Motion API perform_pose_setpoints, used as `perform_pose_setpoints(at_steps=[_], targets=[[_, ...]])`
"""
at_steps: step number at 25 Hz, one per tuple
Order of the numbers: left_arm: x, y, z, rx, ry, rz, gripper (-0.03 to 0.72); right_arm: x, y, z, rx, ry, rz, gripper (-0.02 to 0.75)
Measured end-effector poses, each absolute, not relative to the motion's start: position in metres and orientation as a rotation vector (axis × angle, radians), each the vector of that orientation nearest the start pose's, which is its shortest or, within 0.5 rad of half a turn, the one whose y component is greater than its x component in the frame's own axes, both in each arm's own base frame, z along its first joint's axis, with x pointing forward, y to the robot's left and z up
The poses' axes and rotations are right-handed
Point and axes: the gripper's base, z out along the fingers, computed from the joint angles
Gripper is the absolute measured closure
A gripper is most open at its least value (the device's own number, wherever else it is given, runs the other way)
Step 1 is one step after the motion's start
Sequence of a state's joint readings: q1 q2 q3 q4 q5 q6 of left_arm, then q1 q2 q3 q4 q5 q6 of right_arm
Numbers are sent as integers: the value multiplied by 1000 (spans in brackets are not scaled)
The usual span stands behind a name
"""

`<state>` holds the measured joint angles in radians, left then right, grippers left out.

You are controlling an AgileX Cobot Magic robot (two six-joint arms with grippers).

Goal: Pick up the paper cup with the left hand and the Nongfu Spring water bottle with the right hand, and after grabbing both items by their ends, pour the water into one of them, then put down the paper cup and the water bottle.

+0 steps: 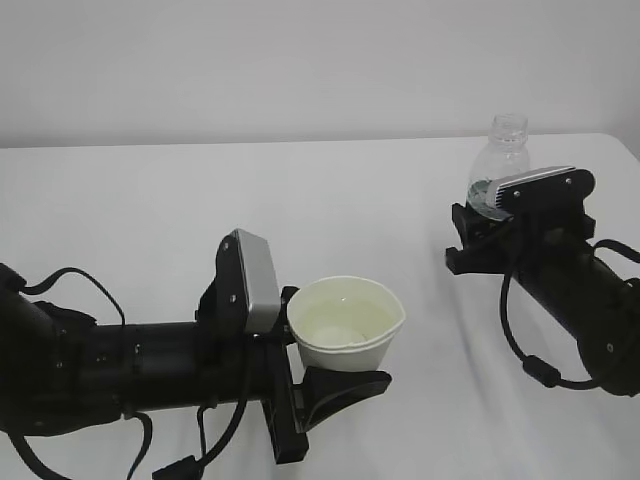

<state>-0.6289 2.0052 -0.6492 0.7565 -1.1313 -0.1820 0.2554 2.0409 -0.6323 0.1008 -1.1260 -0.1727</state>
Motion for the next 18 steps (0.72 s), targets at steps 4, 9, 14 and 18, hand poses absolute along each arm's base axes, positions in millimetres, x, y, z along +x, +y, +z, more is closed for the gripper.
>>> perform_pose_setpoints(at_steps=[4,9,14,18], targets=[[226,-232,111,1142,1482,-901,229,331,78,99,-255,1746,24,281],[228,-232,112,1114,1494,-891,229,334,78,93,-255,1758,26,281],[231,-231,112,1072,1511,-876,229,334,79,92,-251,1760,29,281],[236,-229,113,1005,1535,-849,229,334,78,92,-245,1761,32,281]])
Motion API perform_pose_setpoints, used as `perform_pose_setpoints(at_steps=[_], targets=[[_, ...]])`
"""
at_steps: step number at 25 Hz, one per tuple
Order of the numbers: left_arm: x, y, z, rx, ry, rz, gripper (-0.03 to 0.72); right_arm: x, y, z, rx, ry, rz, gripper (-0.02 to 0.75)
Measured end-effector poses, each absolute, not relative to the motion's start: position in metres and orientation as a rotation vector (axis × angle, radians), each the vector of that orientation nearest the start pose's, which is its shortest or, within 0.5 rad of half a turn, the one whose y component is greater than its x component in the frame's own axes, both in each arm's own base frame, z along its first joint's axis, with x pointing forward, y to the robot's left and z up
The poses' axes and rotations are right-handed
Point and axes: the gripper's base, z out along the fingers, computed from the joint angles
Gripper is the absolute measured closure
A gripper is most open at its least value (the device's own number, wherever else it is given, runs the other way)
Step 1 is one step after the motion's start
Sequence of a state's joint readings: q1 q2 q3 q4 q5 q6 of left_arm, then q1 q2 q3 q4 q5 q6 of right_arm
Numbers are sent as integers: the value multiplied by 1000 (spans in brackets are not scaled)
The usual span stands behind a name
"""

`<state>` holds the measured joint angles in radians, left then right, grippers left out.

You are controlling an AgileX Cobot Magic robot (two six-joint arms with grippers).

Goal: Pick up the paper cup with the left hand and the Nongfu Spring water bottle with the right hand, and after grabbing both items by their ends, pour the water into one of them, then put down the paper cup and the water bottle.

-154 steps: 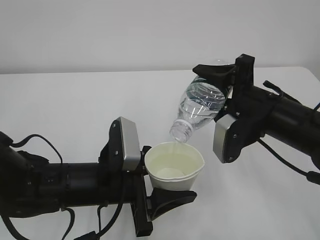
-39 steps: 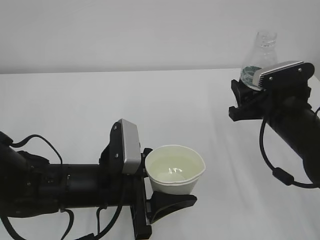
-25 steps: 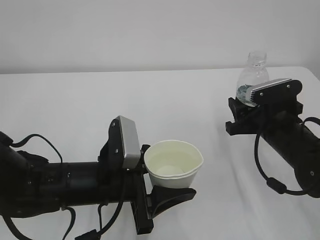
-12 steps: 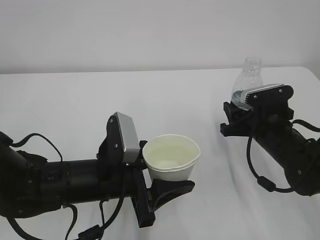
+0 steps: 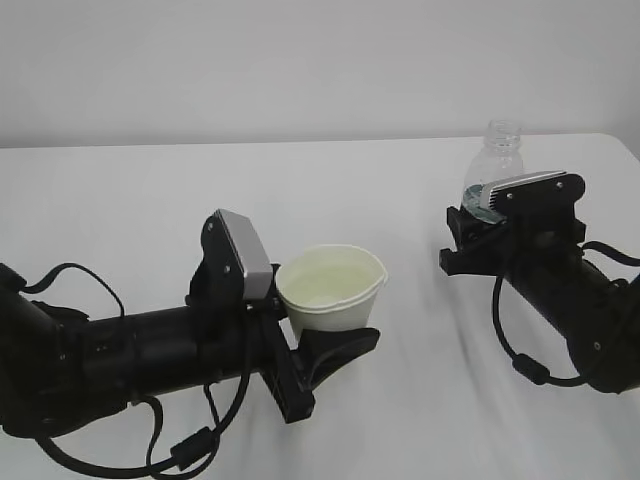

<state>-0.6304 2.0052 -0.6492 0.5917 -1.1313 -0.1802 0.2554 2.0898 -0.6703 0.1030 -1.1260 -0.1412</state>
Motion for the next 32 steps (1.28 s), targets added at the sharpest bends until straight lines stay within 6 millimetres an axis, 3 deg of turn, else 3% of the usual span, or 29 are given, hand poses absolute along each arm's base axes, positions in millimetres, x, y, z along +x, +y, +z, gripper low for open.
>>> perform_pose_setpoints(at_steps=[17,32], targets=[[253,-220,116,818,1584,-720,246,334,78,92,-227,1764,47,281],[278,-188,116,705,1620,-626,249,334,78,92,-226,1764,48,281]])
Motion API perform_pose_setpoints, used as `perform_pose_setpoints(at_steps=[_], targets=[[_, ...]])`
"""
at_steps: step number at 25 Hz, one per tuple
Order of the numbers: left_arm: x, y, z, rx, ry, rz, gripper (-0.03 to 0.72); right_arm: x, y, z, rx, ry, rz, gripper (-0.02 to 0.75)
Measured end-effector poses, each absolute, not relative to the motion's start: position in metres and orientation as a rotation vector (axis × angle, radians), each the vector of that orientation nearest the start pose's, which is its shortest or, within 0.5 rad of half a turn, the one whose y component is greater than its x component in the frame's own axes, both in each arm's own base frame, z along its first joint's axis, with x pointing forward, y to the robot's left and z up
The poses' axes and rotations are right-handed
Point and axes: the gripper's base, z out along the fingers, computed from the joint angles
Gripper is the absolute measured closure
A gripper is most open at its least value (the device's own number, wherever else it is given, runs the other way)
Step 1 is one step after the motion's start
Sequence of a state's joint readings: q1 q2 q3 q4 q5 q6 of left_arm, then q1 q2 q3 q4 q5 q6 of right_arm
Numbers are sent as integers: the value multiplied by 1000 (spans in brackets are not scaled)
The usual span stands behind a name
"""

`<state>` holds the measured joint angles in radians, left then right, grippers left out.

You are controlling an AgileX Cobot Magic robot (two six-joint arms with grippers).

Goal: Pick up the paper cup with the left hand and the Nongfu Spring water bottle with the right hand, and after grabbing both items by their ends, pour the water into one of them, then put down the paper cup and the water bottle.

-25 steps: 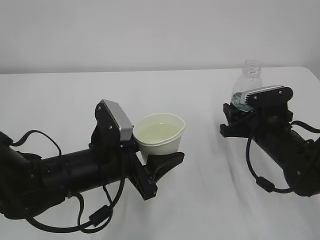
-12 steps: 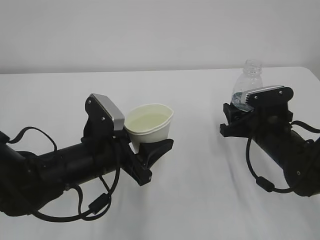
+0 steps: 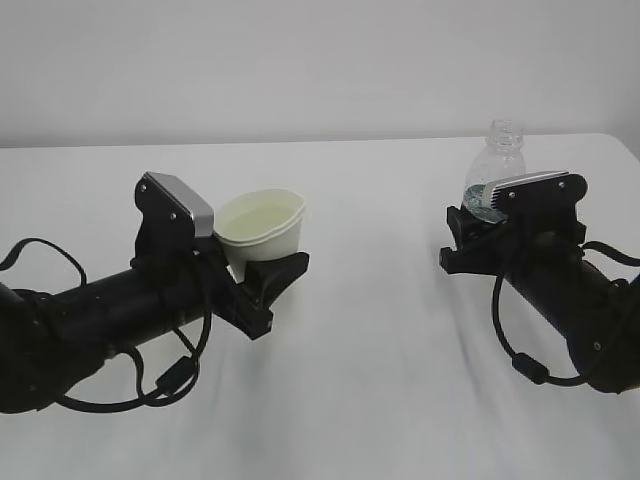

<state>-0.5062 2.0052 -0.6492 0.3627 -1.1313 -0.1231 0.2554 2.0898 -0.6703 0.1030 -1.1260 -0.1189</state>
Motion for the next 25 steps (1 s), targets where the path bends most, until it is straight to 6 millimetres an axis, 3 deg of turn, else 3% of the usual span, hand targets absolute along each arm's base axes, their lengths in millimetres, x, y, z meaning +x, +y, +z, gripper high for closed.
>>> perform_pose_setpoints(at_steps=[25], targets=[[305,-141,116,567,1654,-485,250,334,78,92,-225,1764,49,281]])
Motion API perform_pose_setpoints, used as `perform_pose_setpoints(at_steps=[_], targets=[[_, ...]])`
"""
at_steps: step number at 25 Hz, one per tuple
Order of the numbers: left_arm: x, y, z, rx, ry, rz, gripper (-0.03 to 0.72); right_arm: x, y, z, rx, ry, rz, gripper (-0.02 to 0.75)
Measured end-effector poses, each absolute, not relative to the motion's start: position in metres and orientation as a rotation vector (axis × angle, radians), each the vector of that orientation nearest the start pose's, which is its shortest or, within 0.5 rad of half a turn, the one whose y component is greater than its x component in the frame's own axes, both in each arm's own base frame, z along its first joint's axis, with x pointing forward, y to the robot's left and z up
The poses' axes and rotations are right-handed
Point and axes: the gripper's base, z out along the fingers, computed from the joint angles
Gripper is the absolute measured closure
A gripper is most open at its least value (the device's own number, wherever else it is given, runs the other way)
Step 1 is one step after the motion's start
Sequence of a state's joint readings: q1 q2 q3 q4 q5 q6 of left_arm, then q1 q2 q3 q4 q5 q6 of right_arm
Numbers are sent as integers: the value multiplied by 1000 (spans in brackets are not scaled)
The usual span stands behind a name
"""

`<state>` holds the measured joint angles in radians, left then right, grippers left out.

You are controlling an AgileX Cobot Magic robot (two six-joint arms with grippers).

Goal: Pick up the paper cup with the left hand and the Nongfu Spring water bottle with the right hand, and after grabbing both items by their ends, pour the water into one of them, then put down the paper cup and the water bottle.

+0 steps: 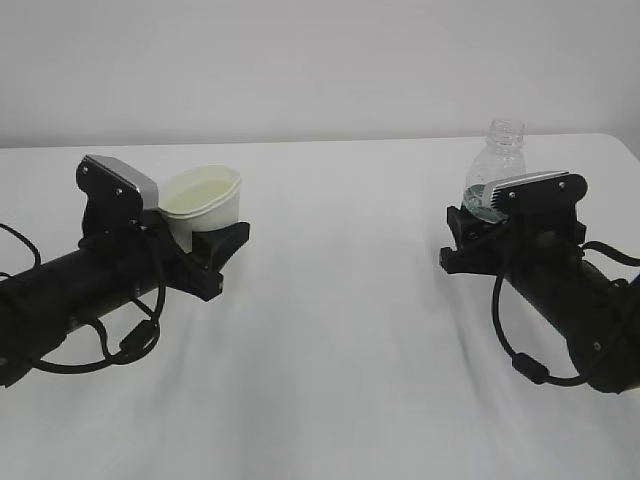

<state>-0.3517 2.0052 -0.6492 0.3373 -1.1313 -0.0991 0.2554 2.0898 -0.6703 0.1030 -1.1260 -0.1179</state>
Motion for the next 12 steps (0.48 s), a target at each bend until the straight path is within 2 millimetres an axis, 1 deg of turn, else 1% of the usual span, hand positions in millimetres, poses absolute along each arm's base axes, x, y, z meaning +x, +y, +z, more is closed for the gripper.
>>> perform_pose_setpoints(at_steps=[12], targets=[[317,-112,116,477,1672,-405,250,334,78,92,-224,1764,48,281]])
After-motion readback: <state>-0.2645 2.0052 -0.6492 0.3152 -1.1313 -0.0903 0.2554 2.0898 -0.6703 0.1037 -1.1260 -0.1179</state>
